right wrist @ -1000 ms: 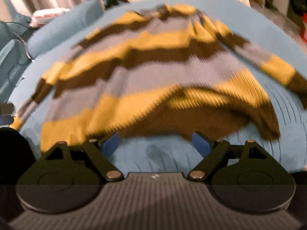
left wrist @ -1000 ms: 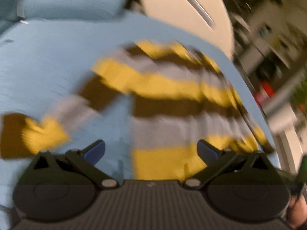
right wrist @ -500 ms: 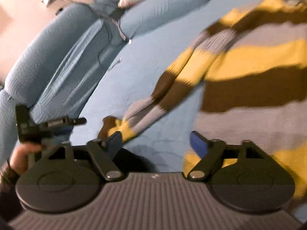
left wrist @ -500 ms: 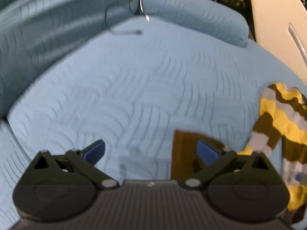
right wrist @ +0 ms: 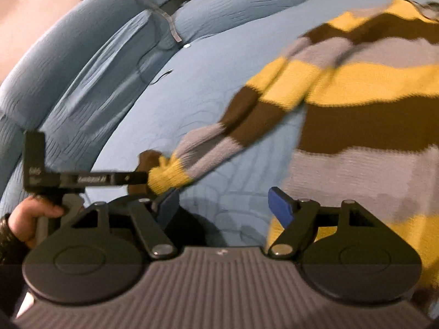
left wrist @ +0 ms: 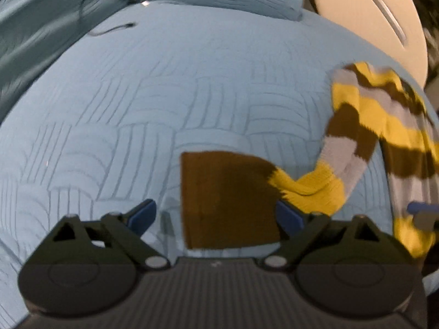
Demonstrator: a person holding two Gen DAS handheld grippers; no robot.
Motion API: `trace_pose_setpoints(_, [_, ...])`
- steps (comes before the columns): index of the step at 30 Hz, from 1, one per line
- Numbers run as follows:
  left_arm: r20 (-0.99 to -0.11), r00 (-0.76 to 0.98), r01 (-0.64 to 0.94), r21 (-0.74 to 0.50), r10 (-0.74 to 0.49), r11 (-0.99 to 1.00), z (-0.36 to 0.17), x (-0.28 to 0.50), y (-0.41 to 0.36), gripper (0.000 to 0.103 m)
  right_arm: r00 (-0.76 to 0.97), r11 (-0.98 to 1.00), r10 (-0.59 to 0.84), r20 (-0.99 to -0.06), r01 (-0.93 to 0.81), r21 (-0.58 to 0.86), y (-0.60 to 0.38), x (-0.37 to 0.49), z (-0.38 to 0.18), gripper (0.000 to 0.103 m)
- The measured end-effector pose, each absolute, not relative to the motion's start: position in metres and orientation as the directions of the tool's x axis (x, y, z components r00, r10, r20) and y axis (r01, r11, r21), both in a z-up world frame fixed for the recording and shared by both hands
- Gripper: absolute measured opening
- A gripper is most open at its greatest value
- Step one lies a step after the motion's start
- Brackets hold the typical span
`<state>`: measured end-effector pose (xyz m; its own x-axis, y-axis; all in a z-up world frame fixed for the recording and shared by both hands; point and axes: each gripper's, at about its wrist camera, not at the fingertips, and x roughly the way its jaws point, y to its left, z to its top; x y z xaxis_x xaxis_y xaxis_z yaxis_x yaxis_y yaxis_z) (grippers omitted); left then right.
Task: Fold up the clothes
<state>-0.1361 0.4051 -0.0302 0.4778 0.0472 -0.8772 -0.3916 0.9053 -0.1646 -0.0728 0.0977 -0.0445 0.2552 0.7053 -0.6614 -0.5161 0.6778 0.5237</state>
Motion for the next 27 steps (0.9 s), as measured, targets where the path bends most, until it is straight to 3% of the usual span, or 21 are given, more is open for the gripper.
trace_pose_setpoints(1, [-0.874, 0.486, -0.400, -0.209, 0.013, 0.893, -0.033, -0.136, 0.410, 0.066, 0.260, 0.680, 0.707, -0.658, -0.506, 0.530, 0.094, -0.073, -0.045, 0.076])
trace_pose_setpoints(2, [-0.872, 0.489, -0.405, -0.236, -0.009, 0.883, -0.035, -0.136, 0.413, 0.019, 0.264, 0.681, 0.709, -0.654, -0.500, 0.536, 0.091, -0.073, -0.045, 0.076])
trace_pose_setpoints(3, [-0.870, 0.493, -0.411, -0.263, -0.030, 0.873, -0.037, -0.136, 0.416, 0.010, 0.268, 0.681, 0.711, -0.650, -0.494, 0.541, 0.088, -0.074, -0.044, 0.076])
trace_pose_setpoints(10, [-0.803, 0.593, -0.367, -0.340, -0.064, 0.866, -0.005, -0.151, 0.408, 0.008, 0.298, 0.679, 0.721, -0.625, -0.480, 0.555, 0.071, -0.080, -0.040, 0.076])
trace_pose_setpoints(17, [-0.669, 0.729, -0.146, -0.358, -0.145, 0.922, 0.081, -0.134, 0.356, 0.009, 0.376, 0.656, 0.753, -0.540, -0.499, 0.566, 0.051, -0.086, -0.023, 0.076])
trace_pose_setpoints(24, [-0.585, 0.716, 0.230, -0.317, -0.381, 0.920, 0.142, -0.055, 0.197, 0.010, 0.453, 0.589, 0.806, -0.382, -0.547, 0.595, 0.002, -0.099, -0.003, 0.076])
trace_pose_setpoints(27, [-0.570, 0.643, 0.425, -0.289, -0.511, 0.858, 0.152, -0.024, 0.092, 0.011, 0.542, 0.647, 0.752, -0.374, -0.502, 0.574, -0.038, -0.112, -0.005, 0.076])
